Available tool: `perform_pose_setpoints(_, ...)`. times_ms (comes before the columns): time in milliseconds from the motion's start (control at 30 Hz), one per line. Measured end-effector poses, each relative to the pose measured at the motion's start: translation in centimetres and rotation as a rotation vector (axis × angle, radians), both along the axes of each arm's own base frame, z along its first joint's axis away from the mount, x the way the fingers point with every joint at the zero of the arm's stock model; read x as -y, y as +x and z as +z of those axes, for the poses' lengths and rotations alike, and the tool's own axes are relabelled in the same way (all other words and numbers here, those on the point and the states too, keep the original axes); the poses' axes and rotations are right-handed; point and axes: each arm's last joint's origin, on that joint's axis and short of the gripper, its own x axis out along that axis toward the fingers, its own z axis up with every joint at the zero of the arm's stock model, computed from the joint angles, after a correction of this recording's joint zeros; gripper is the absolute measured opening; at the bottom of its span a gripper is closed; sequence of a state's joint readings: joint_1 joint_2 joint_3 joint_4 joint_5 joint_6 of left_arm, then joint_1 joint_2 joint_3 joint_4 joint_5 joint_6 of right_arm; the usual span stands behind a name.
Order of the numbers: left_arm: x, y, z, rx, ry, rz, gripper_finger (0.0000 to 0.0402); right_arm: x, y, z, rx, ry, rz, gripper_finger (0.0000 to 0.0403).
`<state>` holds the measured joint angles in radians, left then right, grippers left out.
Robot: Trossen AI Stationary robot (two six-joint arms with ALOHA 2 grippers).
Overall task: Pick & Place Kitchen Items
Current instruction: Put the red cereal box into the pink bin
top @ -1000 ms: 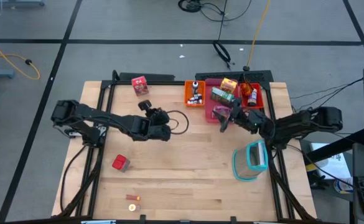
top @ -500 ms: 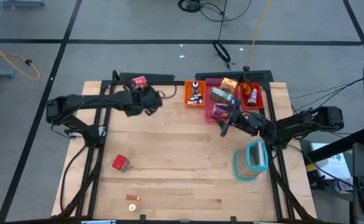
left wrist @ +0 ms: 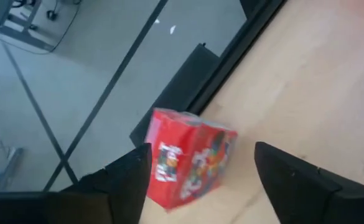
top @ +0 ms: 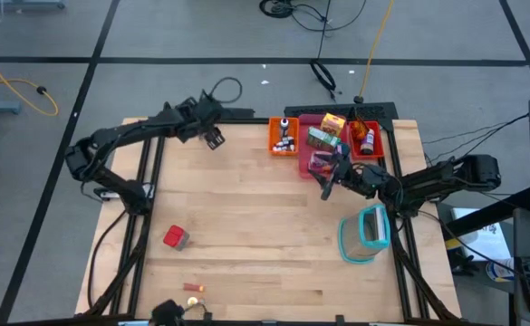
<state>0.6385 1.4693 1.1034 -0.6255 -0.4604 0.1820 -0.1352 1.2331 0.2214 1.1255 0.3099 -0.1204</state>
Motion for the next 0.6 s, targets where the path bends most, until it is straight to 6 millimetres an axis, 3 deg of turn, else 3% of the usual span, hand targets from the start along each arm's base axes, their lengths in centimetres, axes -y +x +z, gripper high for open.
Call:
perform_pose_setpoints(200,-2.6,-2.1,-0.1,0.051,-0.072,0.021,0.0299,0.0,0.0,0.0,0.004,-0.001,0.000,0.0254)
perform_pose_setpoints(600,-5.3,-4.1,-1.0,0.091,-0.146,-0.021,0.0294,0.0,0.0,0.2,0.016,-0.001,0.001,0.0254)
